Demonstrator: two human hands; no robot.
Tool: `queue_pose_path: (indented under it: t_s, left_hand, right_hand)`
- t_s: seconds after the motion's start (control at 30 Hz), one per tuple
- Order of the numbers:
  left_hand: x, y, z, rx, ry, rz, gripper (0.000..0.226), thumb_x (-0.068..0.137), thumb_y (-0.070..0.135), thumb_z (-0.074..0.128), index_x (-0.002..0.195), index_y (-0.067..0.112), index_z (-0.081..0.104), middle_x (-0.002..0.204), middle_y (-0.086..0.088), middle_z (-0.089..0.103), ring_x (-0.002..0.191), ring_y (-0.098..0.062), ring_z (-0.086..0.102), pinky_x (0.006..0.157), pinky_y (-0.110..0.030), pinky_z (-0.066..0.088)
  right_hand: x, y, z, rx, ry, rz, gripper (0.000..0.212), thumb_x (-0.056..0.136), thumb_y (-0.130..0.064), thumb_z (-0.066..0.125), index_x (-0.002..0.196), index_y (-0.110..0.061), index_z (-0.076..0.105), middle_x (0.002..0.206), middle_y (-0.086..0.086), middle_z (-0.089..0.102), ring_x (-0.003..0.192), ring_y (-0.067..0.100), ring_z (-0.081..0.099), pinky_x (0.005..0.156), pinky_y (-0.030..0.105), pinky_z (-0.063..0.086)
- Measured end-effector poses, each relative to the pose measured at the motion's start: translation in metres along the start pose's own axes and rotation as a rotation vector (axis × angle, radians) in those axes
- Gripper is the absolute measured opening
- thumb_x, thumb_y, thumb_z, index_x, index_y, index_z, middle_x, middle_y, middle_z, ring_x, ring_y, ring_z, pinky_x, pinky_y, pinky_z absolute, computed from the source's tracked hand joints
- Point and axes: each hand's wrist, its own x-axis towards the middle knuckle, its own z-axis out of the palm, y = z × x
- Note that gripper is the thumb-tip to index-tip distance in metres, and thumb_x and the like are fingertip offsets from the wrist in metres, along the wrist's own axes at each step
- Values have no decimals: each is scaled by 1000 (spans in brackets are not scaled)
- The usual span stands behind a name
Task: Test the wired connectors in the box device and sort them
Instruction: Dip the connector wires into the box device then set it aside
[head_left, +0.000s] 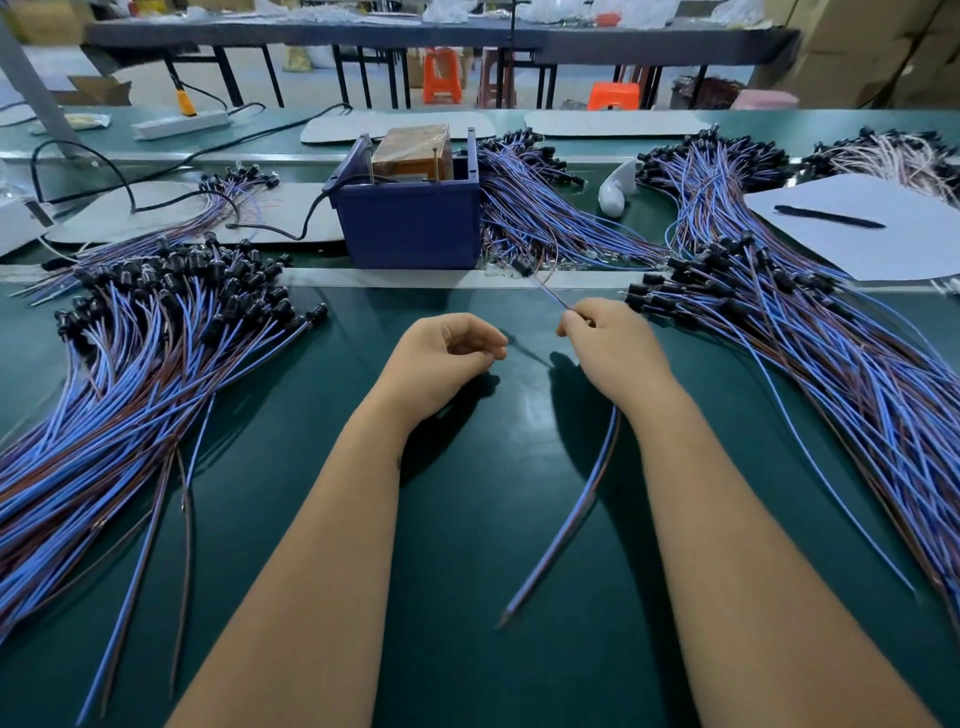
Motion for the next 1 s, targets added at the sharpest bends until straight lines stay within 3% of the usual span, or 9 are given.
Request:
queue_pose_path:
  t_s: [0.13, 0.27, 0.4, 0.57, 0.67, 0.77, 0.9, 1.0]
  left_hand:
    - [0, -3, 0, 54, 15, -8, 27, 88, -4, 63, 85, 22, 70, 83, 7, 75, 79, -3, 67, 80, -19, 53]
    - [1, -3, 3, 84, 27, 3, 29, 87, -5, 62, 83, 22, 69, 83, 4, 74, 77, -4, 67, 80, -19, 53]
    - [1, -2, 5, 86, 31, 4, 30, 87, -7, 62, 83, 22, 69, 84, 3, 74, 75, -1, 66, 78, -14, 51]
    - [0, 1, 6, 102, 54, -9, 32, 85, -6, 61, 81, 24, 69, 82, 6, 73, 74, 0, 66, 76, -13, 50]
    - [-1, 1, 4, 294, 285, -63, 30, 81, 2, 56, 80, 28, 69, 84, 12, 71, 74, -2, 63, 65, -12, 43]
    - [-4, 0, -10, 548, 552, -121, 23, 83, 9, 56, 92, 24, 70, 106, 2, 64, 92, -20, 59, 69, -24, 34]
    - [-10, -4, -28, 617, 695, -191, 28, 84, 6, 56, 107, 17, 66, 129, -5, 47, 87, -27, 53, 68, -32, 33]
    - [-11, -9, -42, 719, 696, -325, 39, 87, 8, 56, 125, 16, 59, 151, -14, 30, 121, -39, 43, 85, -42, 40]
  right_hand:
    - [3, 26, -37, -341, 26, 73, 24, 96, -31, 46, 100, -21, 68, 104, 7, 66, 100, 31, 59, 75, 33, 40]
    - [10, 45, -70, -537, 105, 185, 21, 94, -25, 53, 110, -24, 66, 117, 13, 65, 112, 35, 56, 82, 37, 42]
    - [13, 40, -71, -671, 190, 193, 37, 86, -15, 59, 123, -18, 59, 126, 19, 54, 118, 40, 47, 95, 42, 38]
    - [4, -4, -25, -499, 197, 22, 34, 85, -19, 58, 118, -18, 64, 120, 17, 60, 113, 37, 52, 90, 38, 41]
    - [-7, -32, 13, -229, 88, -60, 25, 89, -23, 56, 112, -21, 66, 115, 11, 63, 110, 32, 55, 84, 35, 42]
    - [-15, -50, 46, -55, -3, -93, 19, 90, -24, 52, 102, -26, 66, 107, 1, 67, 102, 27, 59, 75, 31, 43]
    - [-14, -51, 60, -74, 8, -73, 18, 91, -24, 48, 98, -27, 65, 101, -4, 67, 95, 24, 58, 67, 29, 36]
    - [-13, -45, 58, 4, 24, -54, 18, 89, -20, 47, 95, -22, 65, 90, -5, 62, 88, 24, 56, 63, 29, 35]
